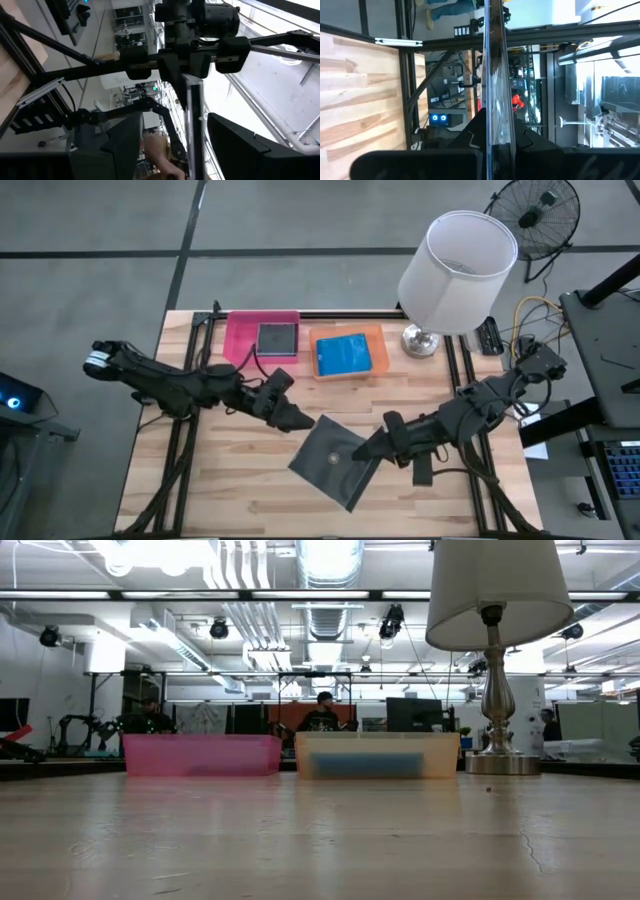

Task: Pick & place jewel cases by type
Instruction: Put the black CD case into the pink bin

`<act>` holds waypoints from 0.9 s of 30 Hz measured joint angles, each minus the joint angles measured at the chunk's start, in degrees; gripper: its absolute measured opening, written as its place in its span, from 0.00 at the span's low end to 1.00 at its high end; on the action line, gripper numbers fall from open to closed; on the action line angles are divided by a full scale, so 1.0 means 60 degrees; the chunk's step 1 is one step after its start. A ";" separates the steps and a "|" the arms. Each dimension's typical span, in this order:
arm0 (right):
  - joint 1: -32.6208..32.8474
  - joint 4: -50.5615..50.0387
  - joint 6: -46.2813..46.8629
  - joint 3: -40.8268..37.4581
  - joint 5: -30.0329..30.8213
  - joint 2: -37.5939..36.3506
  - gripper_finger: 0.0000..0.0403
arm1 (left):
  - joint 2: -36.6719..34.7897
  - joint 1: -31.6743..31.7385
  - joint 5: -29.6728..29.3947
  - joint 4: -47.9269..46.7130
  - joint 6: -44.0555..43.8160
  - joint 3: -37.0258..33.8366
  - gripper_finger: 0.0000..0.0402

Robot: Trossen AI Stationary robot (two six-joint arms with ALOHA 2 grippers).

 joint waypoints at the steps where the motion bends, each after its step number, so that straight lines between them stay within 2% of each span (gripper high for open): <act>1: 0.0000 -0.0010 0.0005 0.0000 0.0000 -0.0034 0.03 | 0.0099 0.0000 0.0024 0.0017 -0.0005 0.0074 0.52; 10: -0.0013 -0.0581 -0.0179 0.0000 -0.0018 -0.0092 0.03 | 0.0953 0.0000 0.0423 0.0016 -0.0160 0.0864 0.52; 19: -0.0193 -0.0950 -0.0213 0.0000 -0.0029 -0.0186 0.03 | 0.1738 0.0000 0.1408 0.0017 -0.0302 0.1781 0.52; 27: -0.0259 -0.0932 -0.0213 0.0000 -0.0051 -0.0286 0.03 | 0.2152 0.0037 0.1496 0.0036 -0.0073 0.2252 0.52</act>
